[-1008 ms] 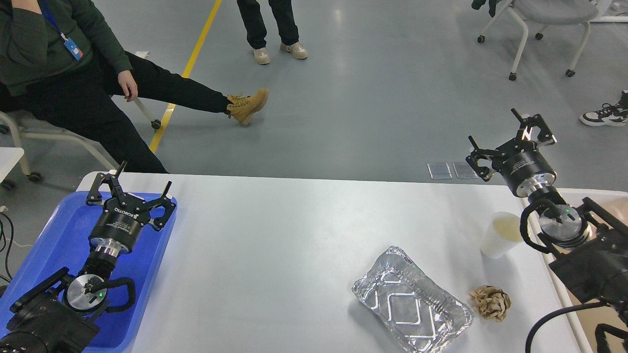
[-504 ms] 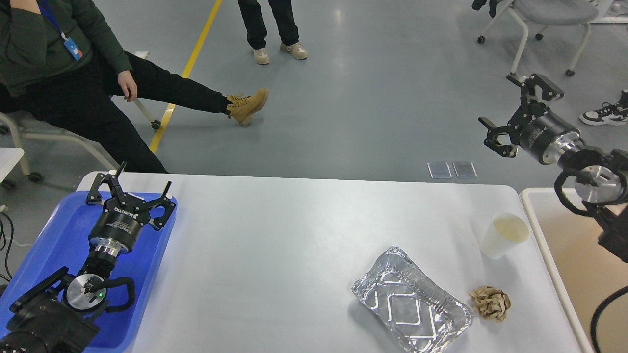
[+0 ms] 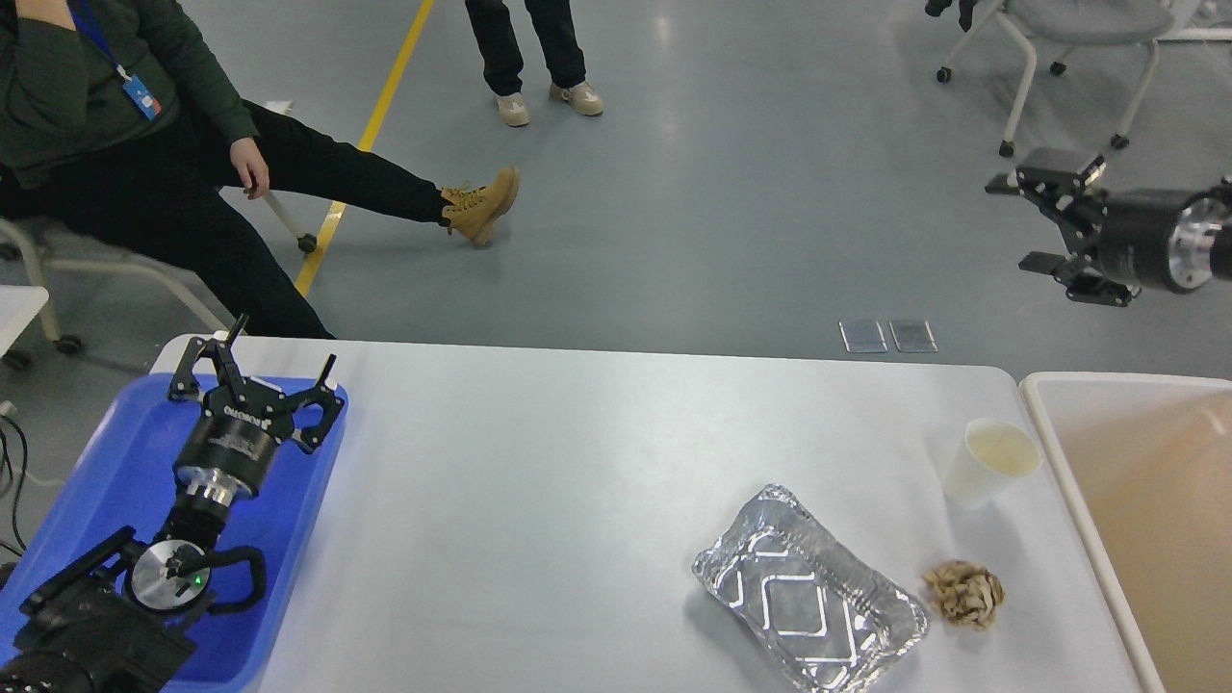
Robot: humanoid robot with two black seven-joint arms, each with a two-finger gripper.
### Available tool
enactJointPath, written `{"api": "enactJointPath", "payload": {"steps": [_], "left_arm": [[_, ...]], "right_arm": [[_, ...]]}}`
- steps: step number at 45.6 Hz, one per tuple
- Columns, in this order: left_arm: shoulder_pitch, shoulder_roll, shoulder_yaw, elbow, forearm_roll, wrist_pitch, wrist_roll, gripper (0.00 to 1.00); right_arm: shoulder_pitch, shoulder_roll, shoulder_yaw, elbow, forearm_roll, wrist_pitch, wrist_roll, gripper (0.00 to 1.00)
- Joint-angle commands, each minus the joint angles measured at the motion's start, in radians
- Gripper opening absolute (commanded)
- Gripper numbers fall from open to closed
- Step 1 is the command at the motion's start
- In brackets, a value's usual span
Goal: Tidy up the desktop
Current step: 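Raise the right gripper up and away from the clear plastic cup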
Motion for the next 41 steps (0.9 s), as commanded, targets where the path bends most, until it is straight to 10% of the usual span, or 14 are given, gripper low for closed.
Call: {"api": "enactJointPath", "payload": {"steps": [1, 27, 41], "left_arm": [[0.0, 0.001, 0.0, 0.0, 0.0, 0.0, 0.0, 0.99], [0.0, -0.001, 0.0, 0.0, 0.0, 0.0, 0.001, 0.99], [0.0, 0.001, 0.0, 0.0, 0.0, 0.0, 0.001, 0.99]], "right_arm": [[0.303, -0.057, -0.452, 0.197, -0.151, -0.005, 0.035, 1.0], [0.708, 0.222, -0.885, 0.383, -0.486, 0.02, 0.07, 1.0], [0.863, 0.218, -0.955, 0.547, -0.658, 0.251, 0.233, 1.0]]}}
